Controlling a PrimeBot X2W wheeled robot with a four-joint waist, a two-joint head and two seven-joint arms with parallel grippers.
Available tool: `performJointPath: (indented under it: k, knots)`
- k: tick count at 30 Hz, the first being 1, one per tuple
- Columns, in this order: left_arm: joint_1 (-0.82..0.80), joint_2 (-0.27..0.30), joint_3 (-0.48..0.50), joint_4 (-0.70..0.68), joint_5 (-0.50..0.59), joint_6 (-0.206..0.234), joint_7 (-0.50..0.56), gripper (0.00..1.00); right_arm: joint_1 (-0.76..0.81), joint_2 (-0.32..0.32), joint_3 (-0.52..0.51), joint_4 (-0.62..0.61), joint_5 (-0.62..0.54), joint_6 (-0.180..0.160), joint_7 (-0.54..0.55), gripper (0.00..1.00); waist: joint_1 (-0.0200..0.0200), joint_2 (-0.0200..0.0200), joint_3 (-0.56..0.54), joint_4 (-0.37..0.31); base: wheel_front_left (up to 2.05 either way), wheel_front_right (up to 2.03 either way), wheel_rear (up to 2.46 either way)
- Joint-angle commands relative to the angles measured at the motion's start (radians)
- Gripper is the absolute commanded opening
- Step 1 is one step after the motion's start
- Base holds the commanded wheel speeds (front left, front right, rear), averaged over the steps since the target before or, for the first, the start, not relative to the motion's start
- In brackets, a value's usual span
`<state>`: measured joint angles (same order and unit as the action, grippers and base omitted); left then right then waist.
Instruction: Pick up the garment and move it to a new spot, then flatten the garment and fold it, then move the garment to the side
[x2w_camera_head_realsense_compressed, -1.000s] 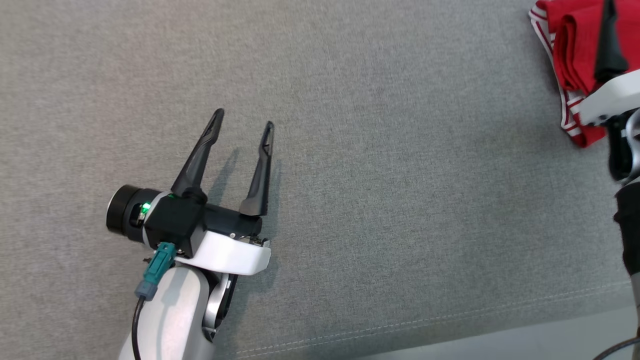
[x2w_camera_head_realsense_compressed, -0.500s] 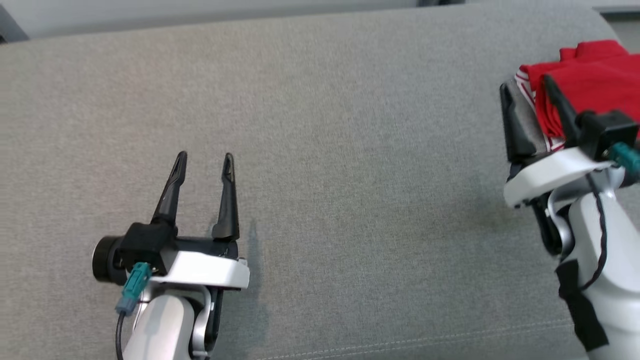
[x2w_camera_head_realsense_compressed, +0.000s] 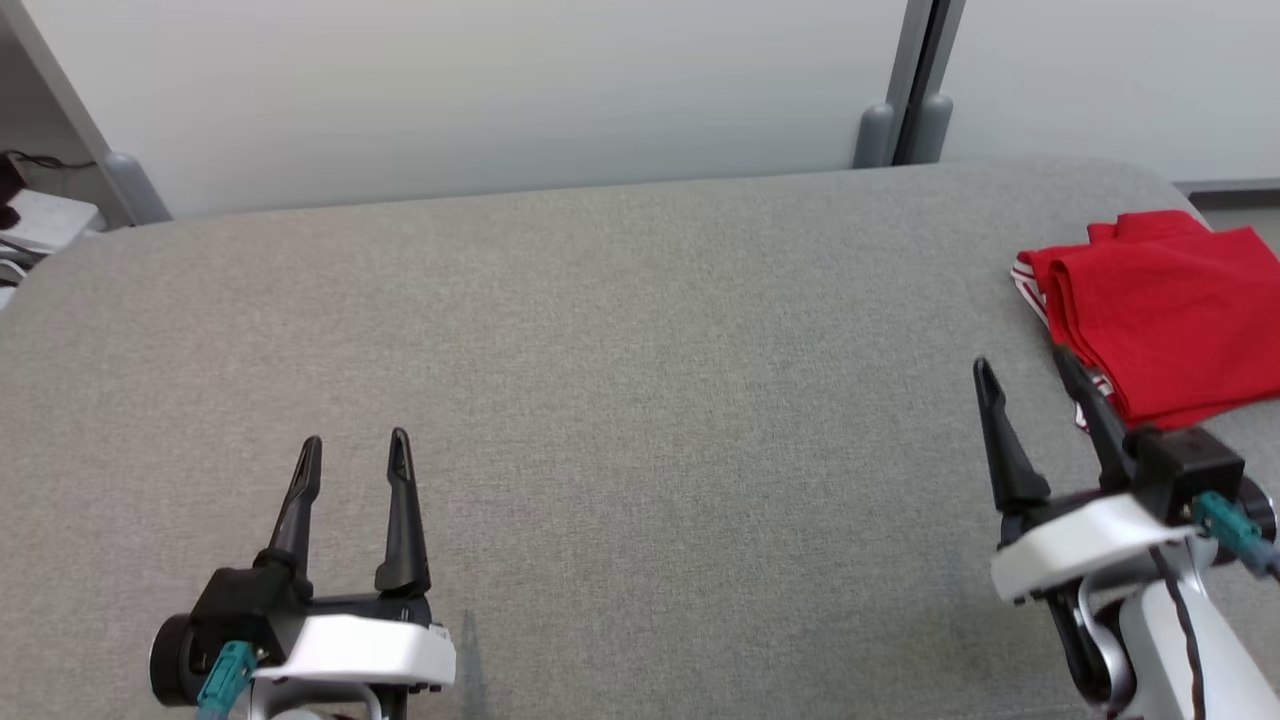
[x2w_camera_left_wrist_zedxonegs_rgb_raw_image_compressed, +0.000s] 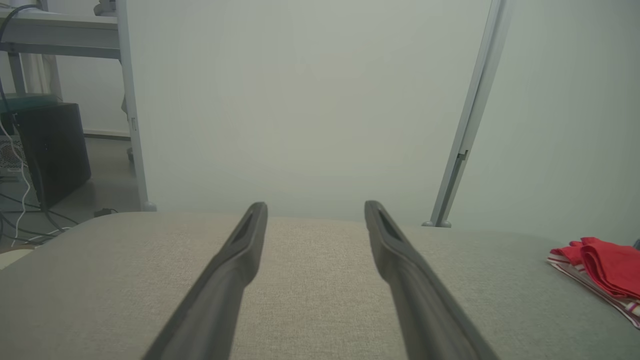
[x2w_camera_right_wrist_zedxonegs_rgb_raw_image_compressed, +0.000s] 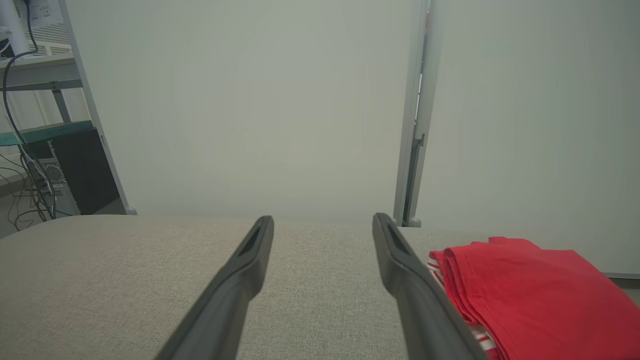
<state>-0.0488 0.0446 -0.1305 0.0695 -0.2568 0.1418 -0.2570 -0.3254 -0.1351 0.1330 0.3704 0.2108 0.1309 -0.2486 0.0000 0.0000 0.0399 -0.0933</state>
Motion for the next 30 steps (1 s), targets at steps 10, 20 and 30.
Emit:
performJointPath:
  k: [10, 20, 30]
  knots:
    - [0.067, 0.006, 0.068, -0.069, 0.030, -0.050, -0.005, 1.00, 0.189, 0.005, -0.025, -0.222, 0.040, 0.000, -0.013, 1.00, 0.0000, 0.0000, -0.069, 0.023, 0.00, 0.00, 0.00]
    - [0.144, 0.006, 0.088, -0.048, 0.041, -0.088, -0.005, 1.00, 0.314, -0.004, -0.017, -0.305, 0.076, 0.000, -0.013, 1.00, 0.0000, 0.0000, -0.100, 0.024, 0.00, 0.00, 0.00]
    - [0.158, 0.006, 0.078, 0.002, 0.043, -0.090, -0.005, 1.00, 0.340, -0.010, -0.006, -0.304, 0.077, 0.000, -0.013, 1.00, 0.0000, 0.0000, -0.099, 0.030, 0.00, 0.00, 0.00]
